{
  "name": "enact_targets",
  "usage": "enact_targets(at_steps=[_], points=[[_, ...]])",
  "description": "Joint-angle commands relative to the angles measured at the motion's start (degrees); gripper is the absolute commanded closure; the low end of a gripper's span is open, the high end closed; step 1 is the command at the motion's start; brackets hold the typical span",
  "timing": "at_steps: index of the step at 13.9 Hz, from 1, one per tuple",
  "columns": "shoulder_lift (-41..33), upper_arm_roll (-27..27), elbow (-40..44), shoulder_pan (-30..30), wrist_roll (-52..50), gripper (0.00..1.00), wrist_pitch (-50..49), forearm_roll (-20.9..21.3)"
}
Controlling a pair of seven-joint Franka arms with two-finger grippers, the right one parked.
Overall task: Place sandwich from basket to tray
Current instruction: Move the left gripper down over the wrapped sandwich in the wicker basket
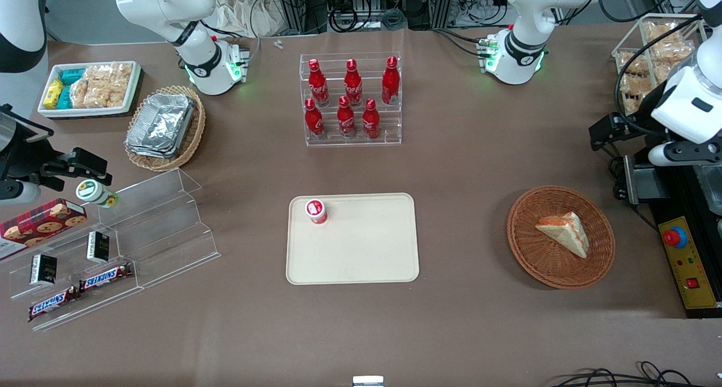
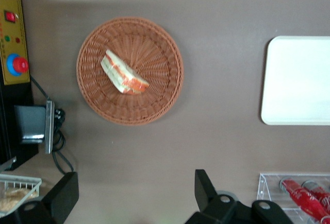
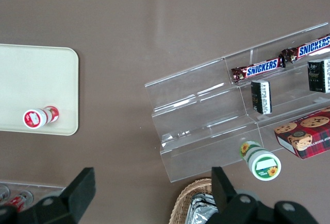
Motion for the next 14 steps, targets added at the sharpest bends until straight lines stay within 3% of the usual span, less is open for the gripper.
enact_targets(at_steps=[1, 7, 9, 11, 14], points=[[-0.2, -0.7, 0.7, -1.0, -1.1, 0.00, 0.4, 1.1], [1.1, -1.2, 0.6, -0.6, -13.9, 0.00, 0.7, 1.1], [3.7, -0.9, 0.4, 0.5, -25.8, 0.00, 3.2, 1.3], [6.1, -0.8, -2.8, 0.7, -36.1, 0.00, 7.9, 1.7], [5.7, 2.1, -13.6, 0.7, -39.3, 0.00, 18.4, 2.0]])
